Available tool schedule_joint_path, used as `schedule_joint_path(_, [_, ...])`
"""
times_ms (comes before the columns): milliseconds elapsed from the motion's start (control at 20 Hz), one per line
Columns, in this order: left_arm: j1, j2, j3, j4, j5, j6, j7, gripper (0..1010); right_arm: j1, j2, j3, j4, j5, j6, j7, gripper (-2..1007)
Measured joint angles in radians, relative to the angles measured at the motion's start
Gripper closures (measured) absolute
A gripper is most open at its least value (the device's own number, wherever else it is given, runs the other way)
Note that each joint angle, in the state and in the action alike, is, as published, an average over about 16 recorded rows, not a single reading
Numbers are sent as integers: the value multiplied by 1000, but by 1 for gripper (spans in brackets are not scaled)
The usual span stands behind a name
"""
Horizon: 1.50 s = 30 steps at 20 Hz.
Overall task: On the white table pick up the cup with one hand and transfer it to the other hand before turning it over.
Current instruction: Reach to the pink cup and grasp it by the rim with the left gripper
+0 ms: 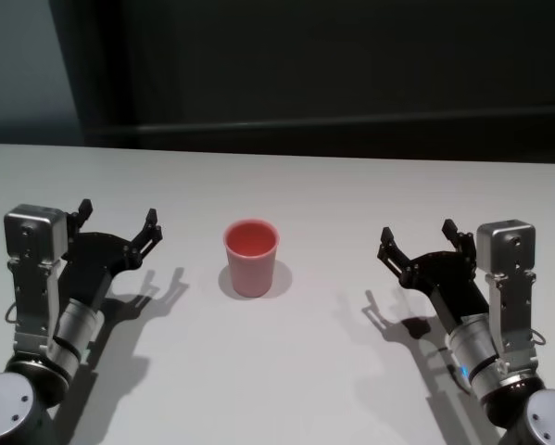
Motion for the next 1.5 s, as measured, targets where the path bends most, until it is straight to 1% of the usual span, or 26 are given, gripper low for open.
schedule_joint_path(700, [-1, 1, -1, 0, 1, 1, -5, 10, 0, 0, 0, 0, 0, 0, 0, 3])
schedule_joint_path(950, [-6, 9, -3, -2, 9, 14, -22, 10, 0, 0, 0, 0, 0, 0, 0, 3])
schedule_joint_path(1100, [-13, 20, -5, -8, 22, 27, -38, 10, 0, 0, 0, 0, 0, 0, 0, 3])
schedule_joint_path(1250, [-21, 38, -5, -18, 43, 43, -58, 10, 0, 0, 0, 0, 0, 0, 0, 3])
schedule_joint_path(1350, [-29, 54, -5, -29, 63, 56, -75, 10, 0, 0, 0, 0, 0, 0, 0, 3])
schedule_joint_path(1500, [-43, 86, 0, -50, 99, 79, -107, 9, 0, 0, 0, 0, 0, 0, 0, 3])
